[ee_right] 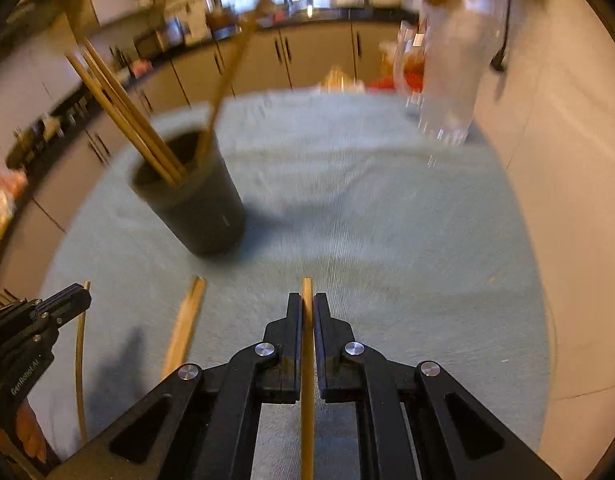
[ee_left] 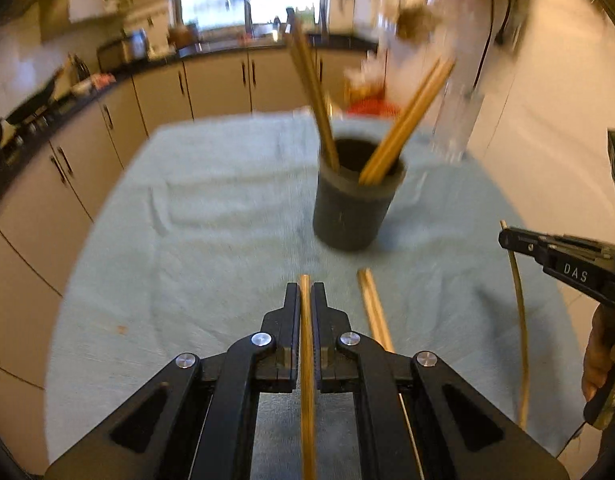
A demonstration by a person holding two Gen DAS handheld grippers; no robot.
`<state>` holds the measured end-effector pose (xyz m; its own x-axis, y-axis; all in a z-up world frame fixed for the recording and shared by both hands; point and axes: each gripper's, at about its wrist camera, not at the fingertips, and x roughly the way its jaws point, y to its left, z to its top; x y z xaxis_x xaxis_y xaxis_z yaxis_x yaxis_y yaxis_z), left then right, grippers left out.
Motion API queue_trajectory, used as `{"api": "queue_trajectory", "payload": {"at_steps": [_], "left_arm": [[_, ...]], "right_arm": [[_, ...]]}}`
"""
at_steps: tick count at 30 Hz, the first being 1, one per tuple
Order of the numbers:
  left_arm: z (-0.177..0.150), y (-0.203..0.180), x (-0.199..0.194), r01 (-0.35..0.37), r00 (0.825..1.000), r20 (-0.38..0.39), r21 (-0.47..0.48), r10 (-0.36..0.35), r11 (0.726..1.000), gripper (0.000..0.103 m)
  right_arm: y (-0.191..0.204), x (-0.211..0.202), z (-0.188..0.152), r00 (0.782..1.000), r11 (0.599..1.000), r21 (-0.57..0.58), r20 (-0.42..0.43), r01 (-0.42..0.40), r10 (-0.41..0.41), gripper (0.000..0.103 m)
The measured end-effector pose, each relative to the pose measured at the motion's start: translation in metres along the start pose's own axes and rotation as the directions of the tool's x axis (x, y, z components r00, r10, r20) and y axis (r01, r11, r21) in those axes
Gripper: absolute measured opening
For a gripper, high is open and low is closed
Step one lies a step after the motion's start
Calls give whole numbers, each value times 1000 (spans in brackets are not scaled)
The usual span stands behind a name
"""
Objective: Organize utensils
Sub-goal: 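Lift both held chopsticks and carry them above the grey cup, then lower the left tool's chopstick into the cup and open while the right tool does the same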
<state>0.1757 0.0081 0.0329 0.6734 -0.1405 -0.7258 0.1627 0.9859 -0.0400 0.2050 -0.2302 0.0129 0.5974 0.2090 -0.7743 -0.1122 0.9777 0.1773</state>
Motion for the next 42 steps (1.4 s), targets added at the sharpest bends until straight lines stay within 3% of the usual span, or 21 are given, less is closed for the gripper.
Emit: {"api": "queue_trajectory", "payload": {"at_steps": [8,13,21,29,36,42], "left_arm": [[-16,-7,-80,0,984,175,13,-2,1000,5],[-42,-9,-114,-22,977,211,37,14,999,5],[-63,4,-157,-7,963,270,-11,10,1000,5],[-73,2,-188,-59,926,373,-11,59,998,5],[-53,8,-184,-24,929,369,-29,33,999,5],[-15,17,-177,22,931,365,-50,-3,999,5]], "right_arm": [[12,-93,-23,980,999,-36,195,-20,27,6],[14,-127,-53,971,998,-62,234,-22,36,6],[14,-181,-75,948,997,-70,313,-40,60,6],[24,-191,-78,939,994,-101,334,-49,80,6],[27,-187,-68,936,993,-98,339,-65,95,6],[26,-180,-43,926,993,-68,359,-96,114,6]]}}
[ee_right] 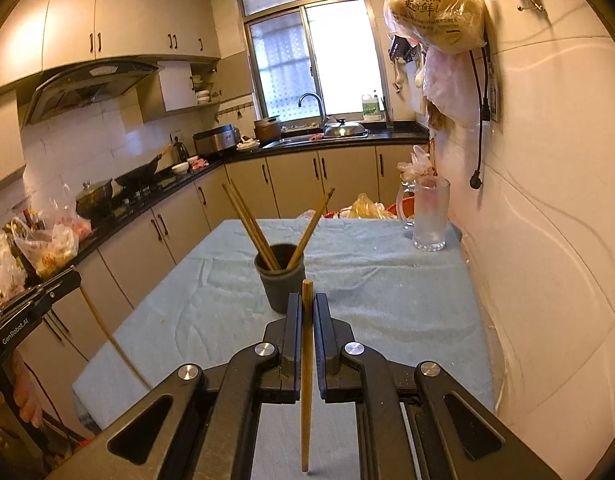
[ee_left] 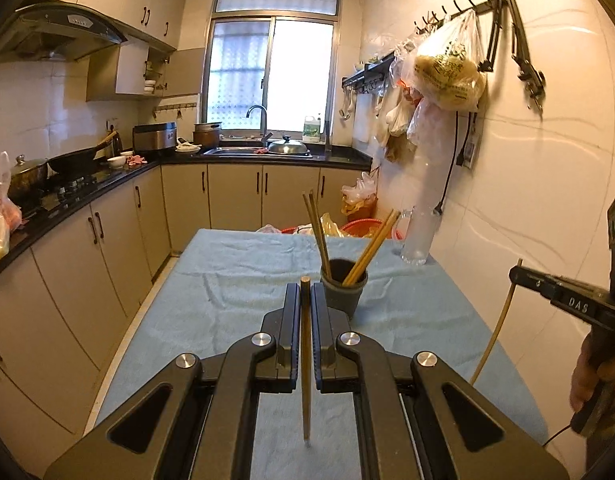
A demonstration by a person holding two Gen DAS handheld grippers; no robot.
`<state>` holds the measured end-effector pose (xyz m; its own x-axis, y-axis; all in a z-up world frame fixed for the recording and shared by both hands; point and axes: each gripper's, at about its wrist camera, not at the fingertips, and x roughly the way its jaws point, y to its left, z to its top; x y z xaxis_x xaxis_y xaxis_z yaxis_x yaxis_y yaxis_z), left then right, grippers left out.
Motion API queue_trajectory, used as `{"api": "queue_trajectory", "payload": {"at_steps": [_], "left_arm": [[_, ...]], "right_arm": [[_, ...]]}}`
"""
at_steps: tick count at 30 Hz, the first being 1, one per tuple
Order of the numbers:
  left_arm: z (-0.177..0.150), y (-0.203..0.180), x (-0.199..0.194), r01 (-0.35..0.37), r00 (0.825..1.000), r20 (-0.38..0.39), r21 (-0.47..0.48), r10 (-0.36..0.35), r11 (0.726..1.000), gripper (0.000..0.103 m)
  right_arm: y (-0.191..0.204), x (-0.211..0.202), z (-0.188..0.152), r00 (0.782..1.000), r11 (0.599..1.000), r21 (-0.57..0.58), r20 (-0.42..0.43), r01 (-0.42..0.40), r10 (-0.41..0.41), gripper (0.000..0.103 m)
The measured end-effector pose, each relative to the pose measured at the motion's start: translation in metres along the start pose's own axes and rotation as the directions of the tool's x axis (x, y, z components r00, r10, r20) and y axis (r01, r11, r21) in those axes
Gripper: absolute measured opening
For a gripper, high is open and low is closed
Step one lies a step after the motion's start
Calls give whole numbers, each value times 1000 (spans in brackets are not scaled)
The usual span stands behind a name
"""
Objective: Organize utensils
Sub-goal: 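Lower the left tool's chopstick into the cup and open while the right tool does the same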
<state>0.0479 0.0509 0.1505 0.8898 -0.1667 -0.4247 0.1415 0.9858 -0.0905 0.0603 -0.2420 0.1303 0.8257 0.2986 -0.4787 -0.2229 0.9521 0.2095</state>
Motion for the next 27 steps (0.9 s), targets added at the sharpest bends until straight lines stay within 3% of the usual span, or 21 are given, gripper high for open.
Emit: {"api": "queue_trajectory", "payload": {"at_steps": [9,16,22,27], "left_arm": [[63,-1,43,33,999,32,-47,-32,998,5],[119,-16,78,51,994,100,-52,-45,997,5],[145,-31,129,78,993,88,-63,-73,995,5],[140,-41,179,60,997,48,-53,-57,997,5]], "right_arm": [[3,25,61,992,997,56,117,-54,47,6],[4,57,120,968,990,119,248,-69,38,6],[5,101,146,956,988,149,294,-29,-17,6],[-4,144,142,968,986,169,248,-4,-39,6]]}}
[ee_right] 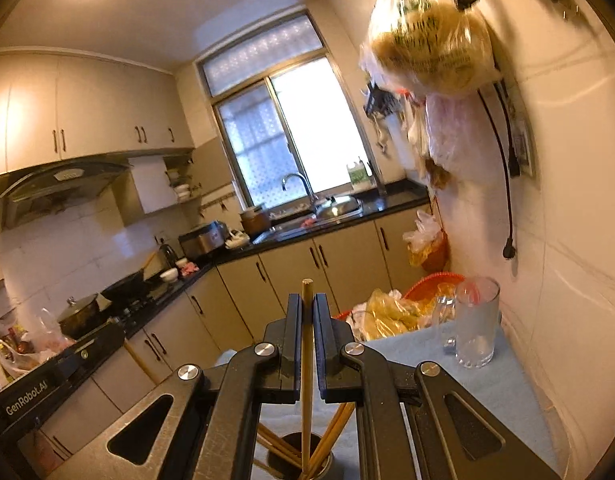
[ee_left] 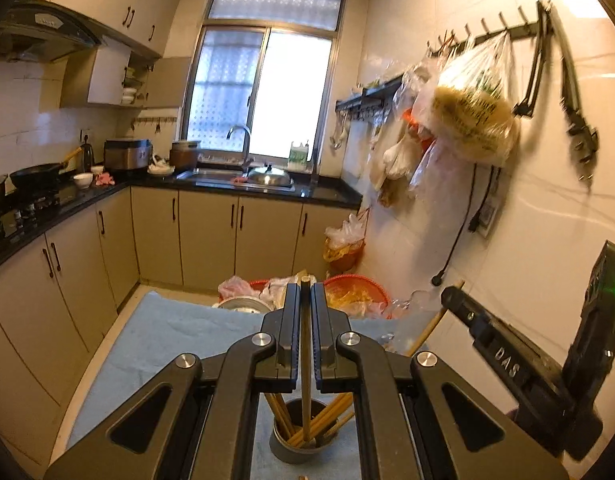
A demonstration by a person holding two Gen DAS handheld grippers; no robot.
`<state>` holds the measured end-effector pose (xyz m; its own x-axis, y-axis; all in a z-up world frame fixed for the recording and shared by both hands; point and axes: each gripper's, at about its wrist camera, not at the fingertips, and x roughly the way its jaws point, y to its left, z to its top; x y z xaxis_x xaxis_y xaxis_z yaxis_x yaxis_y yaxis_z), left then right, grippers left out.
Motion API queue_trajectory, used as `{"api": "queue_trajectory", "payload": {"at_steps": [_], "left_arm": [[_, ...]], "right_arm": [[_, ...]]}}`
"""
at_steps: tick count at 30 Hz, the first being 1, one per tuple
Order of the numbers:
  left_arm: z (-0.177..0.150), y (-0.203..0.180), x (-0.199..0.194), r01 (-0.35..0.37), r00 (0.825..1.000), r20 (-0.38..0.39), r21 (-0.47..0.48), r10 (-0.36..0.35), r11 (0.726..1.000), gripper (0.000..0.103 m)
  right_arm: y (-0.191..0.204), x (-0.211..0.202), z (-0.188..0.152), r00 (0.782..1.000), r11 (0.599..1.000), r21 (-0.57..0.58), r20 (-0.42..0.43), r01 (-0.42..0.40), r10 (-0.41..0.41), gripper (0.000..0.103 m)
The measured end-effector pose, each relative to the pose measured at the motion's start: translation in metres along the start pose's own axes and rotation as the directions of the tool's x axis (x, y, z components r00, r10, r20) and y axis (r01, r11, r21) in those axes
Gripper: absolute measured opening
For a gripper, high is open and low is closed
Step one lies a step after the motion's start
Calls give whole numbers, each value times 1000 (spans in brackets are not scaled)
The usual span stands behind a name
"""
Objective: Organize utensils
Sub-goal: 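Lower the left tool's chopstick into the cup and open while the right tool does the same, then move both open tools down to the last chopsticks on the towel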
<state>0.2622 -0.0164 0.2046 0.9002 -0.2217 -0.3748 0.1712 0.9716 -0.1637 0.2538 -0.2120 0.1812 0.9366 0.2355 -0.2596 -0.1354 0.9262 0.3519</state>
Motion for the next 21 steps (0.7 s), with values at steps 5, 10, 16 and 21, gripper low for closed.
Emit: {"api": "queue_trajectory", "payload": {"at_steps": [5,10,16,21], "left_arm": [[-26,3,47,-14,992,-123,4,15,1000,5],[-44,5,57,-5,985,-172,-7,4,1000,7],[-46,2,24,-12,991,-136,-8,11,1000,39],[-52,0,-26,-9,996,-84,4,10,1000,50]], "right_arm": [[-16,37,-30,994,1000,19,-112,9,-6,6],[-29,56,-49,980,999,52,-196,-8,18,7],[-36,49,-49,981,998,69,-194,-5,18,42],[-33,22,-42,983,999,42,-183,-8,15,43]]}}
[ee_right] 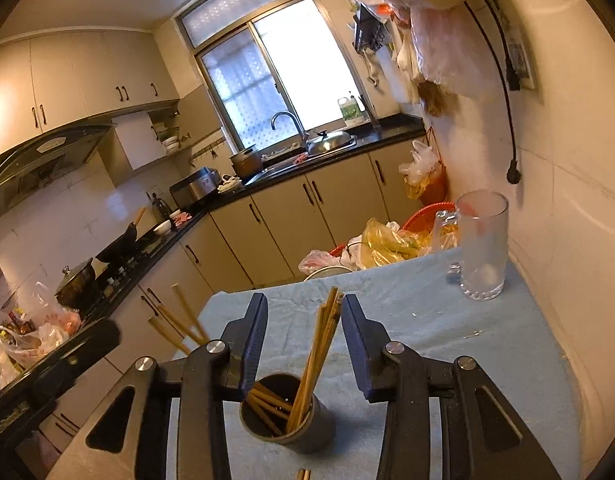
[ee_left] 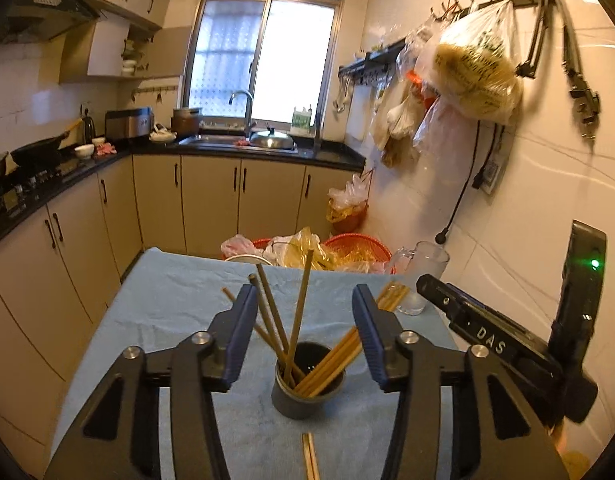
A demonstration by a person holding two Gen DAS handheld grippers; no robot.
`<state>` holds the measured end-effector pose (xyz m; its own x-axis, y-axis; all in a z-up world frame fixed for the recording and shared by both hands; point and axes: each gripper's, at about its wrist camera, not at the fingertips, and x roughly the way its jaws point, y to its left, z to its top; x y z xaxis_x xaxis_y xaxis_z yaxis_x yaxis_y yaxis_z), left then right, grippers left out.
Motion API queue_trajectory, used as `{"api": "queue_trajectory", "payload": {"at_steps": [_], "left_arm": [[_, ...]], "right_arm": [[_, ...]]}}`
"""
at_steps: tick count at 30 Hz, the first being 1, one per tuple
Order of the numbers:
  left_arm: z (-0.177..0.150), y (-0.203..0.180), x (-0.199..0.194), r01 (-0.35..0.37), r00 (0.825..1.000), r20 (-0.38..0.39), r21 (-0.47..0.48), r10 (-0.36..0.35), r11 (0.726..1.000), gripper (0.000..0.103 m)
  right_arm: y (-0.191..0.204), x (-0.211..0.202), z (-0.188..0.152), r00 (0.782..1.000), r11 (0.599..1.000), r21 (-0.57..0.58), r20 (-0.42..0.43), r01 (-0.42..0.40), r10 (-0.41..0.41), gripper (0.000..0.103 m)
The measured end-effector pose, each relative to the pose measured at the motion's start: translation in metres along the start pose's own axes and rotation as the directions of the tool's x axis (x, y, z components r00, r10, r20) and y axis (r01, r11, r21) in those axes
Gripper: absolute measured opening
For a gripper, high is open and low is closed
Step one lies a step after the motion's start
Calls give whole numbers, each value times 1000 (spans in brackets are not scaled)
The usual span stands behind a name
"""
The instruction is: Organize utensils
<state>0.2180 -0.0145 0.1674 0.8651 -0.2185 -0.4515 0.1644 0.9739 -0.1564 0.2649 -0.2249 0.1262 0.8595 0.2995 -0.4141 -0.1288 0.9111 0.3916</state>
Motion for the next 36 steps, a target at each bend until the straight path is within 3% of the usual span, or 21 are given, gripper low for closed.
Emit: {"api": "queue_trajectory", "payload": {"at_steps": [4,8,14,18,24,26,28,31,34,36], "left_arm": [[-10,-1,-39,0,999,35,10,-1,1000,61],[-27,3,-75,-21,998,55,11,20,1000,64],[-67,19,-108,-75,997,28,-6,75,997,68],[-99,42,-121,-118,993,-20,-54,117,992,68],[-147,80,-112,-181,977,-140,-124,163,976,68],[-159,87,-100,-195,968,-184,-130,170,972,68],[-169,91,-88,-211,958,-222,-125,180,969,68],[-182,96,-71,-211,948,-269,-122,172,970,68],[-191,100,-57,-206,939,-302,-110,164,972,68],[-197,102,-50,-204,934,-319,-106,161,973,68]], "right_arm": [[3,-28,-4,1000,1000,-23,8,14,-14,49],[7,-58,-14,999,998,-57,-3,35,-36,58],[11,-90,-57,992,990,-128,-102,56,-69,65],[8,-96,-96,977,982,-172,-187,74,-107,65],[5,-78,-156,936,990,-143,-346,11,-61,65],[8,-62,-178,910,988,-157,-412,-15,-51,64],[15,-44,-198,877,982,-182,-477,-40,-53,51],[23,-17,-225,829,972,-227,-553,-59,-79,38],[27,2,-236,805,971,-234,-584,-50,-99,36],[28,9,-238,812,972,-229,-575,-45,-98,36]]}}
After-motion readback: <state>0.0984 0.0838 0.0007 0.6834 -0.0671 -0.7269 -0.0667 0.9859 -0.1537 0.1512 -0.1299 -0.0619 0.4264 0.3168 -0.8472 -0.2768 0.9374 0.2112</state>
